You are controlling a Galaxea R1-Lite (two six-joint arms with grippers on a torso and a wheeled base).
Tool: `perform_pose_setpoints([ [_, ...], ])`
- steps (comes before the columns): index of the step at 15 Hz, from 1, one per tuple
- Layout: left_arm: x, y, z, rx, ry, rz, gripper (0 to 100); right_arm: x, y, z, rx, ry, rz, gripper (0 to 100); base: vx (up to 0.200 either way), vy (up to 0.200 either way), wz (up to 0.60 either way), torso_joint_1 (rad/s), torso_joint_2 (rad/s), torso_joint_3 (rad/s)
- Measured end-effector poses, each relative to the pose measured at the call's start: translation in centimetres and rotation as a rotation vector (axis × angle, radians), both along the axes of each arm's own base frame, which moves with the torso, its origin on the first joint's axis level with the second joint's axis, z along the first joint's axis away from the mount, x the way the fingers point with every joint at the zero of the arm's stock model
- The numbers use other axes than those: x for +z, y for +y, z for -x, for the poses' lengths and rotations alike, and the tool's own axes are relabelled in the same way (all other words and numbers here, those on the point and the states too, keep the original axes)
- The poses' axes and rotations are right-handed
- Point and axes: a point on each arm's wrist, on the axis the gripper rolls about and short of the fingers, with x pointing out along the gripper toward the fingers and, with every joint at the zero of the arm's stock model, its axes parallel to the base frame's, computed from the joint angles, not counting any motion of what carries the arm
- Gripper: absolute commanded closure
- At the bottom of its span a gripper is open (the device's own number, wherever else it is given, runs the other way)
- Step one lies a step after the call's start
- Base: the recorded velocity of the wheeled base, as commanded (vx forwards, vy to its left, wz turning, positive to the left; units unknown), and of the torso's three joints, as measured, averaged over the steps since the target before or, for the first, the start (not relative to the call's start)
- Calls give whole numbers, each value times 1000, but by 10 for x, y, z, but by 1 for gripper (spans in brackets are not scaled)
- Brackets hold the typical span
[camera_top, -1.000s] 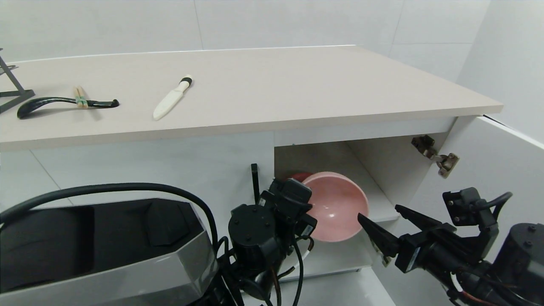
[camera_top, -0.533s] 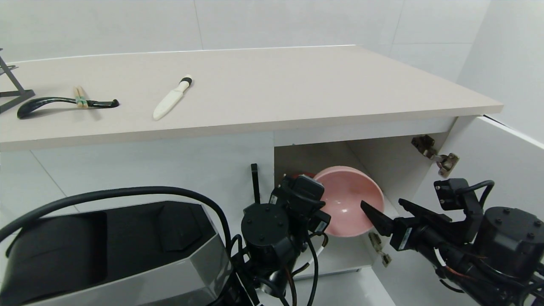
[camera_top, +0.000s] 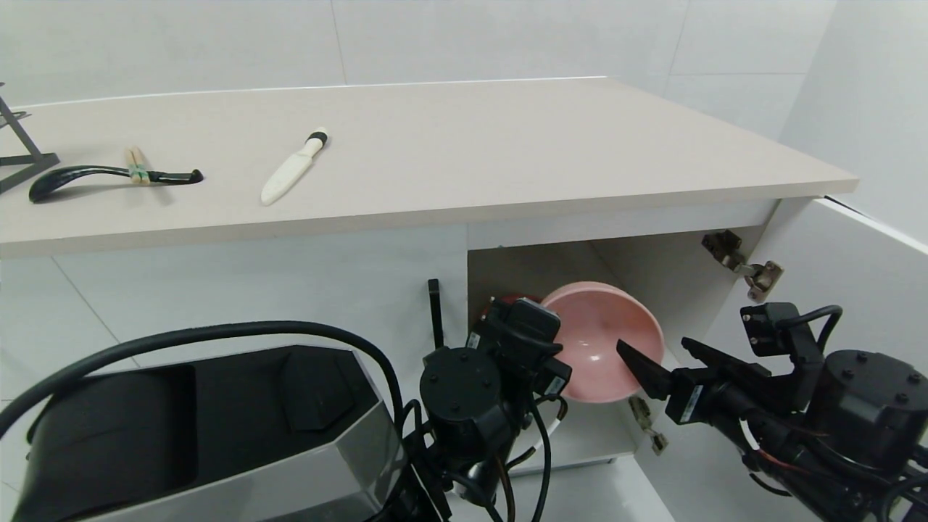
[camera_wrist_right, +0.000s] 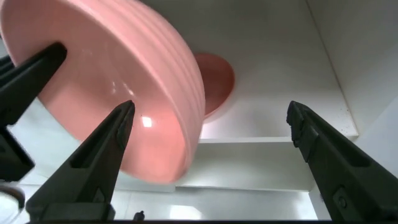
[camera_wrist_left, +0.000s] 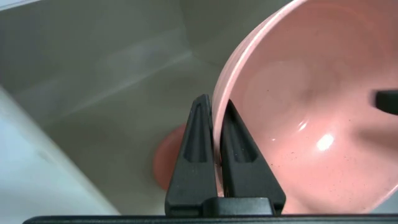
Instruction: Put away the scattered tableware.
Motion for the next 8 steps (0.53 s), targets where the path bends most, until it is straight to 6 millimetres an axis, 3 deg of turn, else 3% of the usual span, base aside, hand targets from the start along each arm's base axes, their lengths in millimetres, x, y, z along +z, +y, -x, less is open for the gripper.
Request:
perform_pose_setpoints([
  [5,1,-10,9,-40,15,46,100,2,-6,-3,-31,-6,-2,0,0,0,0,0,0,0],
  [6,2,-10,9,-38,14,50,100,2,-7,-3,-33,-7,-2,100,0,0,0,0,0,0],
  [8,3,-9,8,-36,16,58,100,2,-8,-3,-35,-9,-3,100,0,0,0,0,0,0],
])
